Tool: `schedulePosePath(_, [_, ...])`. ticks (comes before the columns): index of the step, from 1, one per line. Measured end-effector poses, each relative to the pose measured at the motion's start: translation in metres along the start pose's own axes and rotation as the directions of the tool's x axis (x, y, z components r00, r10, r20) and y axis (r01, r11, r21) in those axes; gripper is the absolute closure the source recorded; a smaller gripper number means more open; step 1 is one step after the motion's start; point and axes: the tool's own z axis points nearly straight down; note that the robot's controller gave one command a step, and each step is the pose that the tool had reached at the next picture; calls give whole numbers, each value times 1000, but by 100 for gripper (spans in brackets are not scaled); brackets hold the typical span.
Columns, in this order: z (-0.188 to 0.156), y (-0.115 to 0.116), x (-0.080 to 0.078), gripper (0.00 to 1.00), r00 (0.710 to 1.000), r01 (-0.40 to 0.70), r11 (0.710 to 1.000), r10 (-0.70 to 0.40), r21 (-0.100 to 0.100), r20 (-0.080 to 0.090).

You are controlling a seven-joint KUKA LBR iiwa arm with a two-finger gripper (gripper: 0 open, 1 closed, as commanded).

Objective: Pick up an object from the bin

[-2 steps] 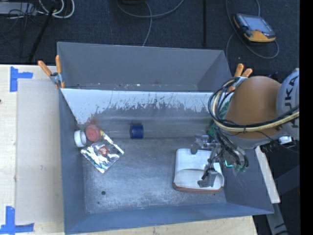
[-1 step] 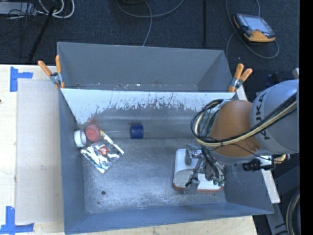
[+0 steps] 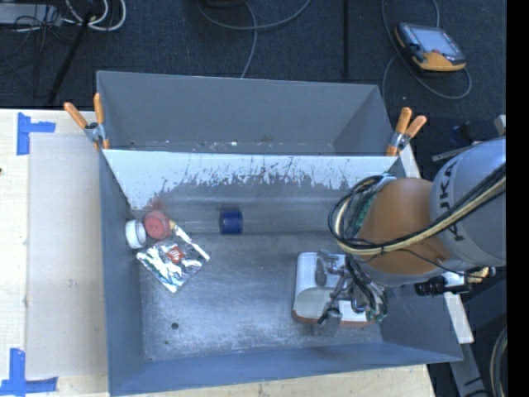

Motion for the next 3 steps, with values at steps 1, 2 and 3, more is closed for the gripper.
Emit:
schedulePosePath(1, [0, 7, 5, 0, 999, -38, 999, 38, 4, -2])
schedulePosePath(2, [-1, 10, 20, 0, 977, -212, 977, 212, 2, 1])
schedulePosePath(3, [-20, 63, 12, 0, 993, -116, 993, 116, 3, -23])
